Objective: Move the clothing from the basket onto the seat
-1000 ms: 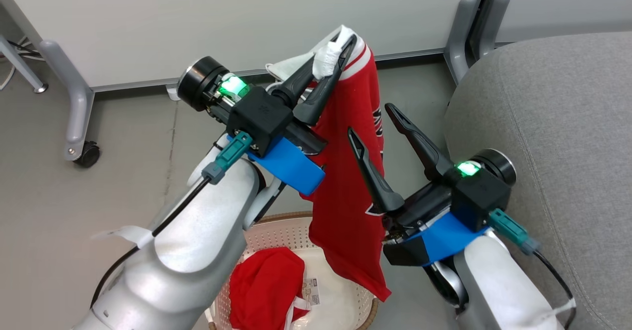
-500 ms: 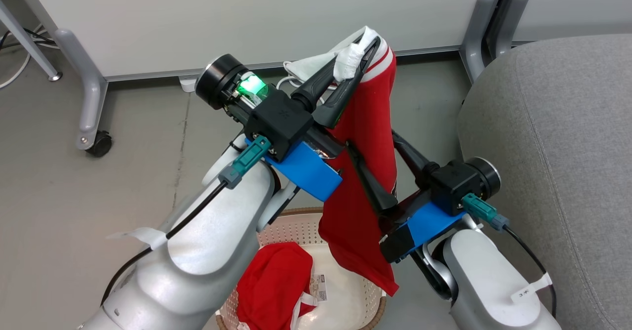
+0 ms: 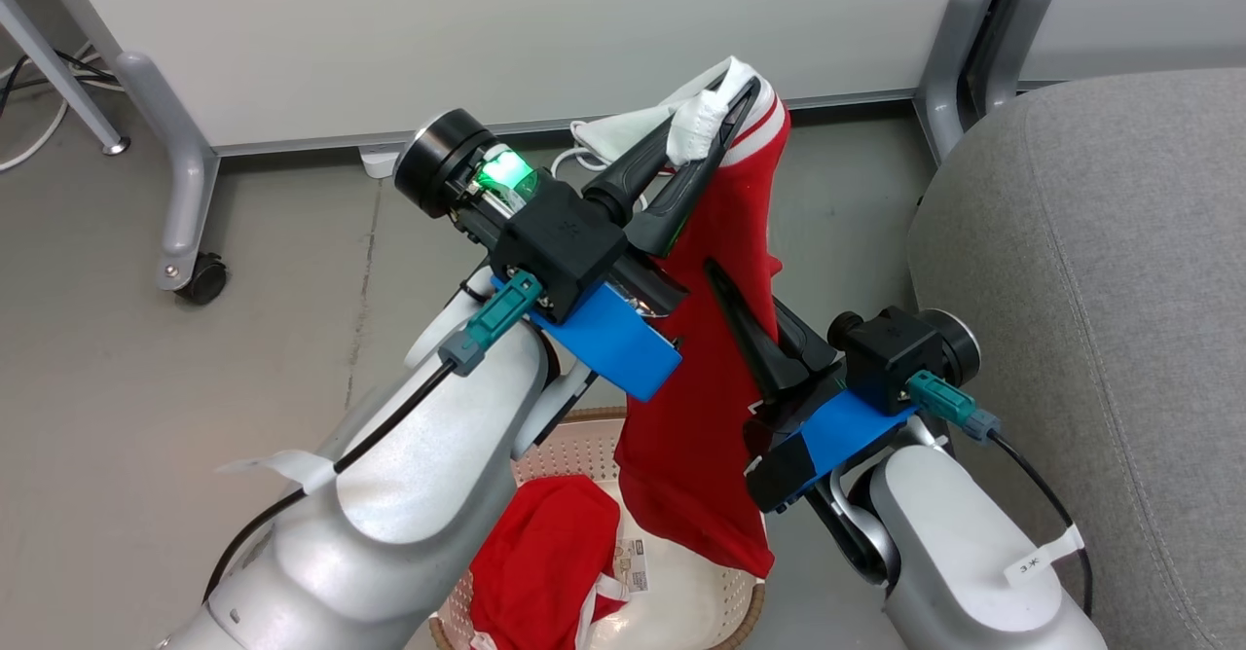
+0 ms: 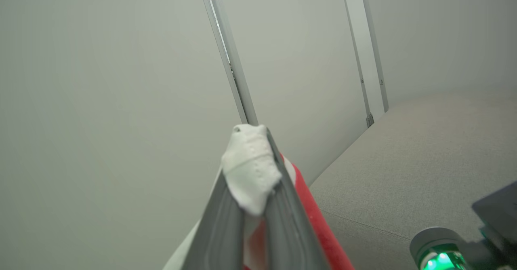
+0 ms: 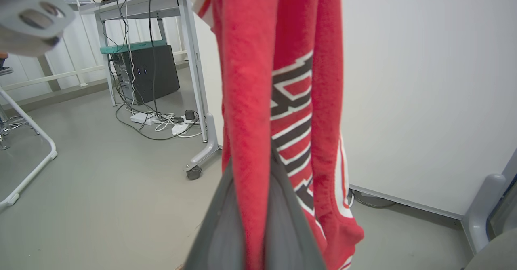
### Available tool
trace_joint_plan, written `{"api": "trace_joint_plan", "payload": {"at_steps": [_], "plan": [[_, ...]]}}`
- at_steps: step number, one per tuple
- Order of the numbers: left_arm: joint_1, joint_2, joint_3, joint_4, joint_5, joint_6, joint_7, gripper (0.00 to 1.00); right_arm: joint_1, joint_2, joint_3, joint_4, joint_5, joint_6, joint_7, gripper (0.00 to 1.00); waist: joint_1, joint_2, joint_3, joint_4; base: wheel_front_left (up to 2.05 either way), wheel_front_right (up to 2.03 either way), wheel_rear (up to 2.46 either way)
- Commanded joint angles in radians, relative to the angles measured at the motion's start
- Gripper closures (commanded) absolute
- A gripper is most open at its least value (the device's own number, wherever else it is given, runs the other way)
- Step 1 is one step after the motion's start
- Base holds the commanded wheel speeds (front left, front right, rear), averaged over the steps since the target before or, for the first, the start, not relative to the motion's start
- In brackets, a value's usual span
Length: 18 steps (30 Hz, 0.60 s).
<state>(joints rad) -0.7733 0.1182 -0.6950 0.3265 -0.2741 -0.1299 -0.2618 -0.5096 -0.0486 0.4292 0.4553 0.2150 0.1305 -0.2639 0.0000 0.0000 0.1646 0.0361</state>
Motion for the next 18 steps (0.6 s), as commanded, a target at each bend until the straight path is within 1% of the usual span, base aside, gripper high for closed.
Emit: {"api": "trace_joint_plan", "payload": {"at_steps": [1,9,10,11,12,18], "plan": [[-0.002,0.001,0.002,-0.003,-0.002,-0.001,-0.005,1.00,-0.016,-0.003,-0.002,0.000,0.005,0.000,-0.001,1.00,0.0000,0.0000,0.000,-0.001,0.00,0.00,0.00],[0.002,0.003,0.001,0.000,-0.002,-0.001,-0.005,1.00,-0.011,-0.003,-0.008,-0.016,0.013,0.000,-0.001,1.00,0.0000,0.0000,0.006,-0.005,0.00,0.00,0.00],[0.003,0.002,0.003,0.000,-0.002,-0.001,-0.005,0.89,-0.011,-0.003,-0.010,-0.018,0.013,0.000,-0.001,1.00,0.0000,0.0000,0.007,-0.006,0.00,0.00,0.00],[0.003,0.002,0.006,0.000,0.000,-0.001,-0.005,0.03,-0.010,-0.003,-0.013,-0.020,0.014,0.000,-0.001,1.00,0.0000,0.0000,0.008,-0.006,0.00,0.00,0.00],[0.004,0.002,0.009,0.002,0.003,-0.001,-0.005,0.00,-0.009,-0.003,-0.014,-0.023,0.014,0.000,-0.001,1.00,0.0000,0.0000,0.009,-0.007,0.00,0.00,0.00],[0.007,-0.001,0.017,0.005,0.020,-0.001,-0.005,0.00,-0.006,-0.003,-0.033,-0.039,0.018,0.000,-0.001,1.00,0.0000,0.0000,0.018,-0.012,0.00,0.00,0.00]]}}
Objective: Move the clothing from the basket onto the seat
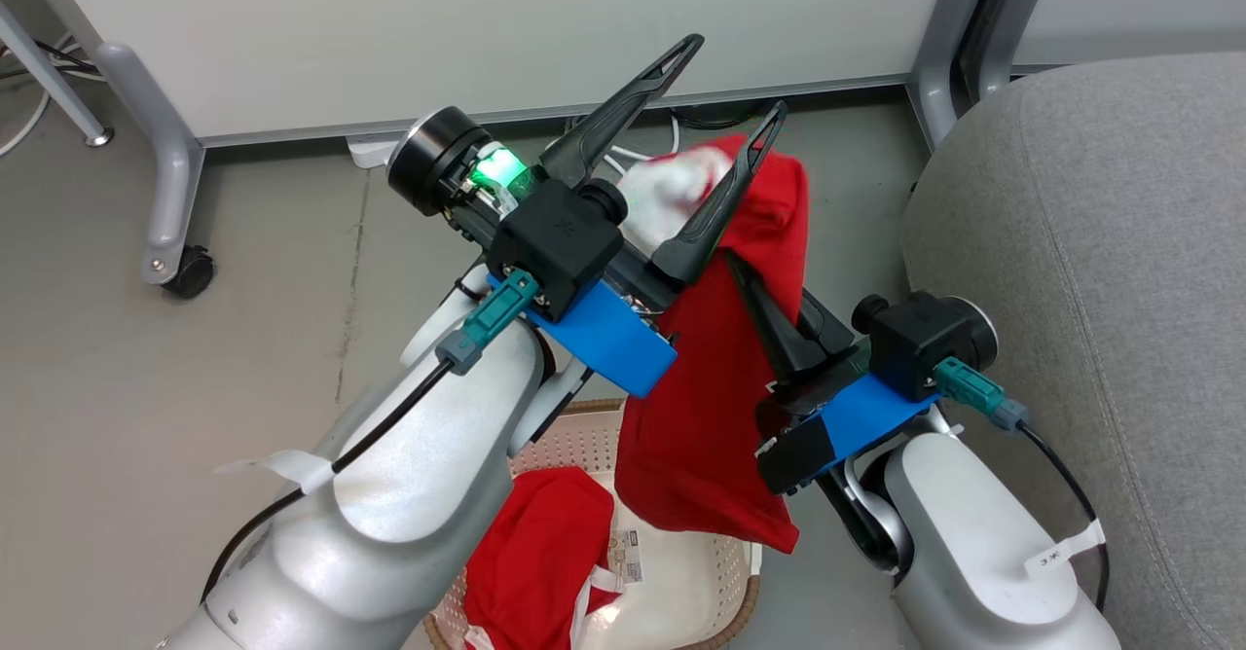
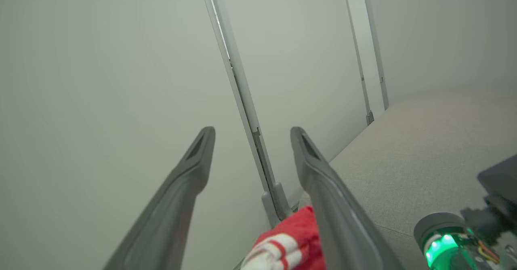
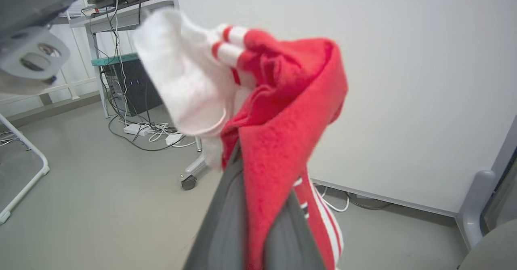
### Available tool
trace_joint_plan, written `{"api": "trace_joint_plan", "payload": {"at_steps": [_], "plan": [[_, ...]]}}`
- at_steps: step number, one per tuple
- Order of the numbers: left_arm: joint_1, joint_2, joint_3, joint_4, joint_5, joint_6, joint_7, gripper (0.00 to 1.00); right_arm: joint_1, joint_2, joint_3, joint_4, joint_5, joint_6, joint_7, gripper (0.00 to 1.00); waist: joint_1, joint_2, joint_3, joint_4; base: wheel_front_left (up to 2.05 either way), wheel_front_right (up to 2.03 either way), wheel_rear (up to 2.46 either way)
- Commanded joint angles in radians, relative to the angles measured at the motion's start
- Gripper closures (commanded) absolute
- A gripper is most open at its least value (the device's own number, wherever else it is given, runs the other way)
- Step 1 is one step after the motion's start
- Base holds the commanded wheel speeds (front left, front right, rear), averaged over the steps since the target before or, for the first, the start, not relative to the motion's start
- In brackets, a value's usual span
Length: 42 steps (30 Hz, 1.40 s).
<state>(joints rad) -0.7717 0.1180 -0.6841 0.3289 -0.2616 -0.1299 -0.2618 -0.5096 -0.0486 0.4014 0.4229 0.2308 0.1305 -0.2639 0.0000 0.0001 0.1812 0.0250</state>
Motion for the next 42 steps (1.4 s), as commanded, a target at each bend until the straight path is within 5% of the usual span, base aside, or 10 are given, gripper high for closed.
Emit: {"api": "trace_joint_plan", "payload": {"at_steps": [1,15,42], "plan": [[0.005,0.000,0.007,0.003,0.009,-0.001,-0.005,0.00,-0.004,-0.003,-0.011,-0.008,0.001,0.000,-0.001,1.00,0.0000,-0.0001,0.003,-0.002,0.00,0.00,0.00],[0.014,0.013,-0.011,0.013,0.008,-0.001,-0.005,0.00,0.021,-0.003,-0.084,-0.033,-0.011,0.000,-0.001,1.00,0.0000,-0.0001,0.030,-0.048,0.00,0.00,0.00],[0.002,0.053,-0.144,0.044,-0.041,-0.001,-0.004,0.00,0.095,-0.002,-0.278,-0.128,-0.073,0.000,-0.001,1.00,0.0000,-0.0001,0.096,-0.267,0.00,0.00,0.00]]}}
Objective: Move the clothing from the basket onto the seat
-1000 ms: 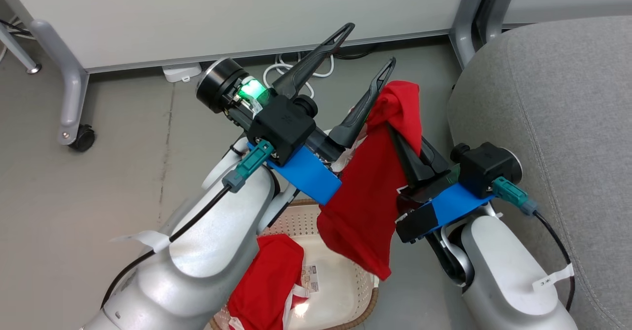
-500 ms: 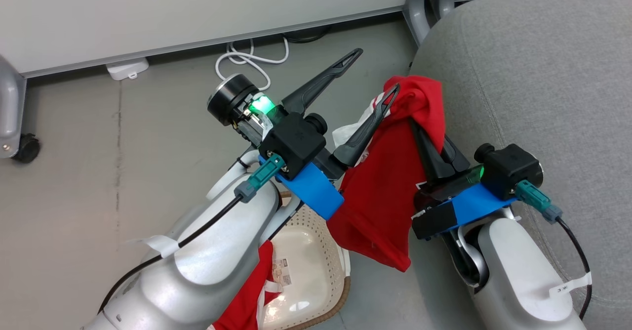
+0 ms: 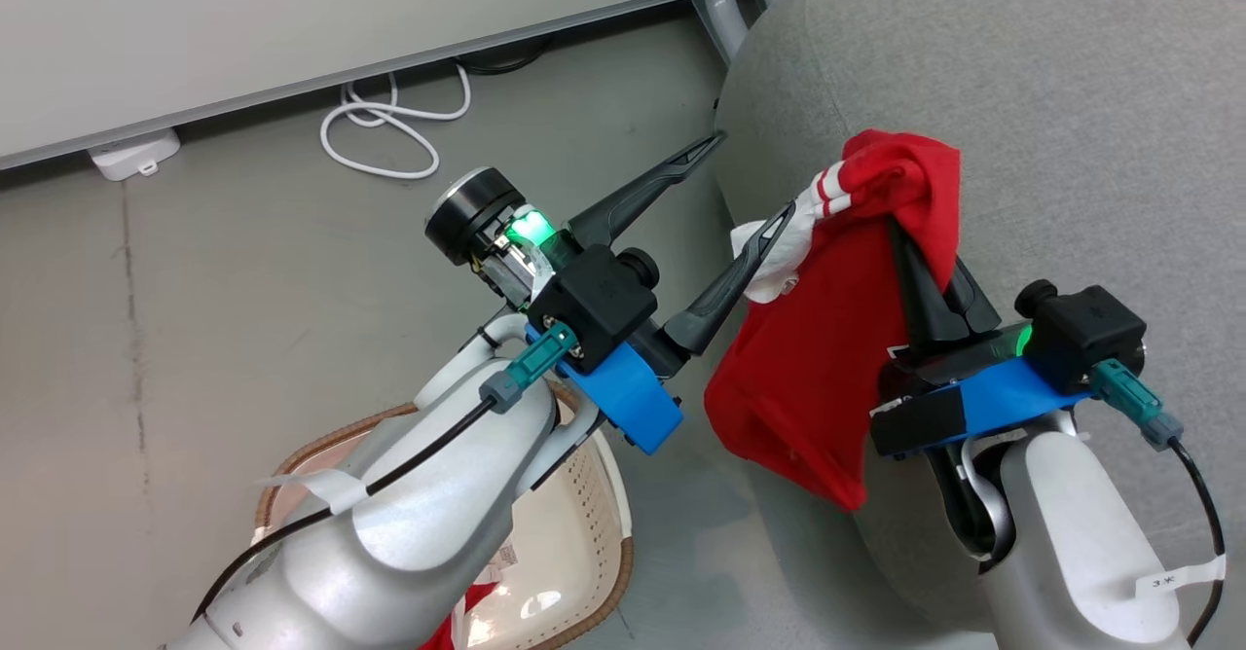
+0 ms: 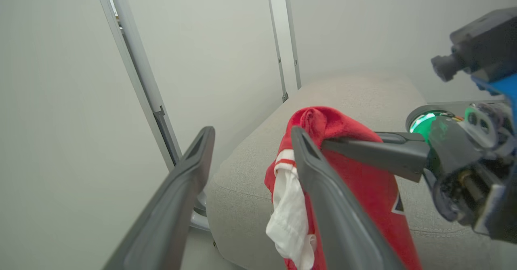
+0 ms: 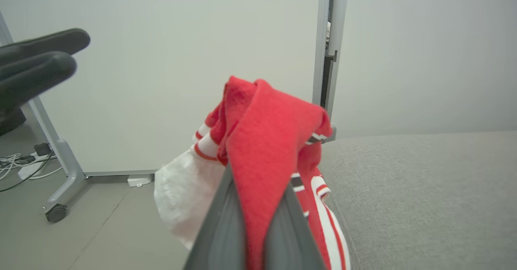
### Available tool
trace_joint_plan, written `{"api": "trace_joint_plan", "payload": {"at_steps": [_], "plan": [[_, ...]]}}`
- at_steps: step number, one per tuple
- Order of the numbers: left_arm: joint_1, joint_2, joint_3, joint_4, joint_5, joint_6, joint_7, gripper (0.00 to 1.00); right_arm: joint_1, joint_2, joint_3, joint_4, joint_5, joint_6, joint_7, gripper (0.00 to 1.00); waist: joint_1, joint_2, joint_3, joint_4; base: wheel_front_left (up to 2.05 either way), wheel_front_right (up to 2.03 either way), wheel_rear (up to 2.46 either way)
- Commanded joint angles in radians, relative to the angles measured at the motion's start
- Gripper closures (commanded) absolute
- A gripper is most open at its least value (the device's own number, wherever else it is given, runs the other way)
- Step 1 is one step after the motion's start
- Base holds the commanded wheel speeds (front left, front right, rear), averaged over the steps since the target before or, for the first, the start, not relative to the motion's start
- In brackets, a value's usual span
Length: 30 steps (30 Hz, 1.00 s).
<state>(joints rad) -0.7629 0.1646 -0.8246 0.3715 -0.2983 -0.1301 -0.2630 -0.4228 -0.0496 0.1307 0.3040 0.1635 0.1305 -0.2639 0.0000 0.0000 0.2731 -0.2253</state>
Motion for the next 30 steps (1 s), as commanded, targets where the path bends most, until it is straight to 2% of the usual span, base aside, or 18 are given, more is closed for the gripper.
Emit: {"api": "trace_joint_plan", "payload": {"at_steps": [1,16,24,30], "plan": [[-0.005,0.006,-0.007,0.002,-0.005,-0.001,-0.003,0.00,0.010,-0.001,-0.014,-0.012,-0.007,0.000,-0.001,1.00,0.0000,0.0000,0.006,-0.024,0.00,0.00,0.00],[-0.003,0.002,-0.047,0.012,-0.011,-0.001,-0.003,0.00,0.058,-0.001,-0.109,-0.047,-0.016,0.000,-0.001,1.00,0.0000,0.0000,0.020,-0.102,0.00,0.00,0.00],[-0.010,0.005,-0.048,0.004,-0.011,-0.001,-0.003,0.00,0.054,-0.001,-0.139,-0.086,-0.002,0.000,-0.001,1.00,0.0000,0.0000,0.029,-0.103,0.00,0.00,0.00],[-0.019,0.011,-0.035,-0.007,-0.001,-0.001,-0.003,0.00,-0.018,-0.002,-0.180,-0.131,-0.035,0.000,-0.001,1.00,0.0000,0.0000,0.064,-0.083,0.00,0.00,0.00]]}}
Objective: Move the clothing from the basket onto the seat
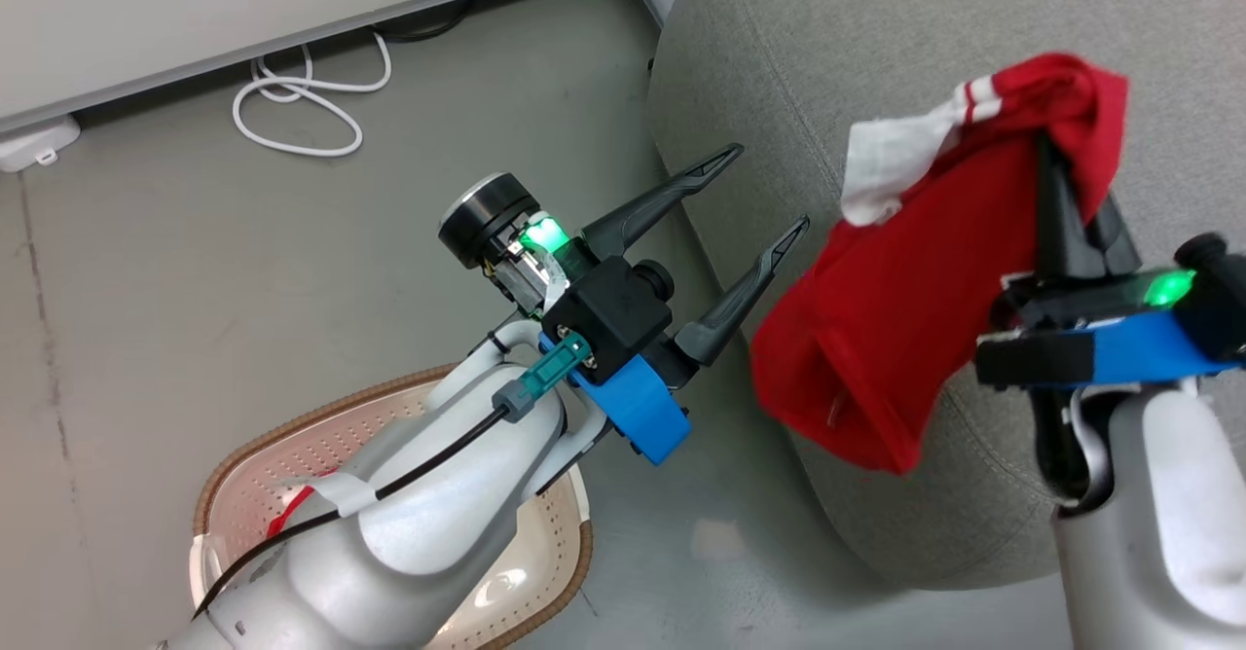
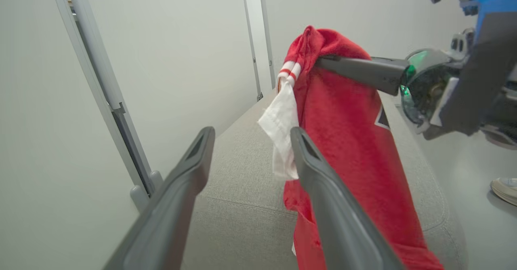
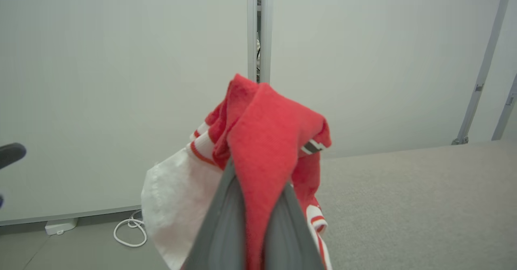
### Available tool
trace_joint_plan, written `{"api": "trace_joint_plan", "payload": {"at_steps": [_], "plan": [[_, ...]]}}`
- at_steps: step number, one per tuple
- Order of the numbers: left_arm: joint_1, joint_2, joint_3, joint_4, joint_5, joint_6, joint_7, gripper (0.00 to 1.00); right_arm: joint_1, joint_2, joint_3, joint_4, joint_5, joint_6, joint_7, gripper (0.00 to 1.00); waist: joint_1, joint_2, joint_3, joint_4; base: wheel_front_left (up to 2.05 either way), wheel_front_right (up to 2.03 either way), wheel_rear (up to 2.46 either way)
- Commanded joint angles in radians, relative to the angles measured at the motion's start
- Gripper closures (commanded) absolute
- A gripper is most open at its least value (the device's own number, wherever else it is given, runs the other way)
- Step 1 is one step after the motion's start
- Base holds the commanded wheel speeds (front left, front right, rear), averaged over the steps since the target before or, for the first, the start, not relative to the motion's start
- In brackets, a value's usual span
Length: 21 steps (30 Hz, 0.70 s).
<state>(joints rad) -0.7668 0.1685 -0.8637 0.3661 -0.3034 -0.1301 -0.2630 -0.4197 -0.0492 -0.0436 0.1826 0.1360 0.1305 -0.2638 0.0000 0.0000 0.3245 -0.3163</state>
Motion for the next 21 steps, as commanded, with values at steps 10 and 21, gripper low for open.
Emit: {"api": "trace_joint_plan", "payload": {"at_steps": [10,21], "plan": [[-0.071,0.032,-0.005,-0.011,0.024,-0.001,-0.003,0.00,-0.291,-0.009,-0.147,-0.100,-0.070,0.000,-0.001,1.00,0.0000,0.0000,0.169,0.050,0.00,0.00,0.00],[-0.170,0.055,-0.011,-0.024,0.044,-0.001,-0.003,0.00,-0.589,-0.190,-0.367,-0.119,-0.073,0.000,-0.001,1.00,0.0000,0.0000,0.384,0.090,0.00,0.00,0.00]]}}
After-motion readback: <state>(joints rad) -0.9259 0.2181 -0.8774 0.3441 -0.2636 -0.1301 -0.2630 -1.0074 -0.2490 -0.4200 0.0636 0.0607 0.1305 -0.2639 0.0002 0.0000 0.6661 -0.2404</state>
